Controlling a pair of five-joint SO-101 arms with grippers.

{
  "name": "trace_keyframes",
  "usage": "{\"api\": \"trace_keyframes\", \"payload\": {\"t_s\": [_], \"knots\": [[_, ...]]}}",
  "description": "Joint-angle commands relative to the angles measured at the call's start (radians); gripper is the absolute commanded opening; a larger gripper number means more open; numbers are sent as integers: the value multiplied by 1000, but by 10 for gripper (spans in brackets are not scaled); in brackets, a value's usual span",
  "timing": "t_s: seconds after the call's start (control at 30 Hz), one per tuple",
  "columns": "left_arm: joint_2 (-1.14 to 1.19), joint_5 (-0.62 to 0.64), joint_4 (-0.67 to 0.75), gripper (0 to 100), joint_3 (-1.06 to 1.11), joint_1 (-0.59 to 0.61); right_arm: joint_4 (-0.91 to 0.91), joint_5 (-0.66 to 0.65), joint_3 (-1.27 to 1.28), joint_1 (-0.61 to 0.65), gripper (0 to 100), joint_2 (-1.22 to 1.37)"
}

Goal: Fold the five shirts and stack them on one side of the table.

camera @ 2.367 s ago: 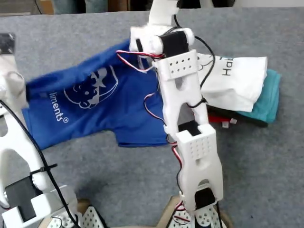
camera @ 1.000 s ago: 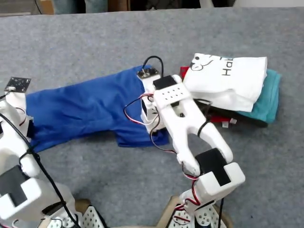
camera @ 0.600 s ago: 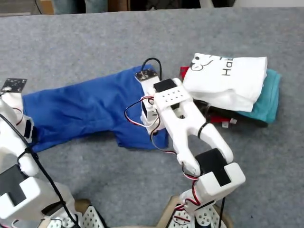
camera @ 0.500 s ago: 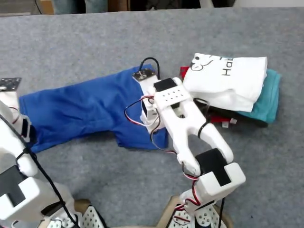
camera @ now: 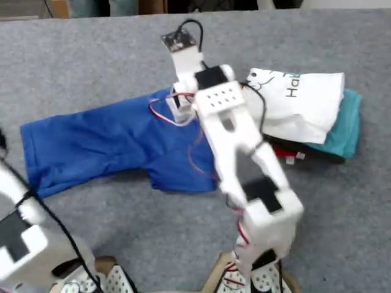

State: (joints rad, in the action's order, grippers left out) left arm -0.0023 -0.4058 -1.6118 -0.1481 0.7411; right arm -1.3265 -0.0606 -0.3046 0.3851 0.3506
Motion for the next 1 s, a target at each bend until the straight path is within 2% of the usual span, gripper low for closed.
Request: {"api": "trace_keyframes", "payload": {"t_s": [0.0,0.1,0.17,0.33,0.43,0.5,0.63,0.8,0.87,0.97], "knots": [[100,160,238,27,-48,-116,46,43,-263,-8,14,225],[298,164,384,30,-68,-150,46,61,-506,-11,15,443],[433,166,405,30,-128,-151,49,61,-662,-32,15,588],[707,173,391,29,-298,-90,6,57,-1076,-110,15,901],[775,173,301,28,-371,-68,-106,55,-1314,-127,15,1020],[784,173,262,28,-415,-64,-166,18,-1380,-115,15,1059],[784,166,175,28,-536,-68,-259,-71,-1353,-78,15,1010],[773,98,-66,28,-768,-73,-450,-97,-1362,-28,15,814],[756,52,-141,28,-851,-73,-443,-170,-1349,-28,14,687],[713,43,-150,28,-880,-59,-445,-267,-1265,-8,14,504]]}}
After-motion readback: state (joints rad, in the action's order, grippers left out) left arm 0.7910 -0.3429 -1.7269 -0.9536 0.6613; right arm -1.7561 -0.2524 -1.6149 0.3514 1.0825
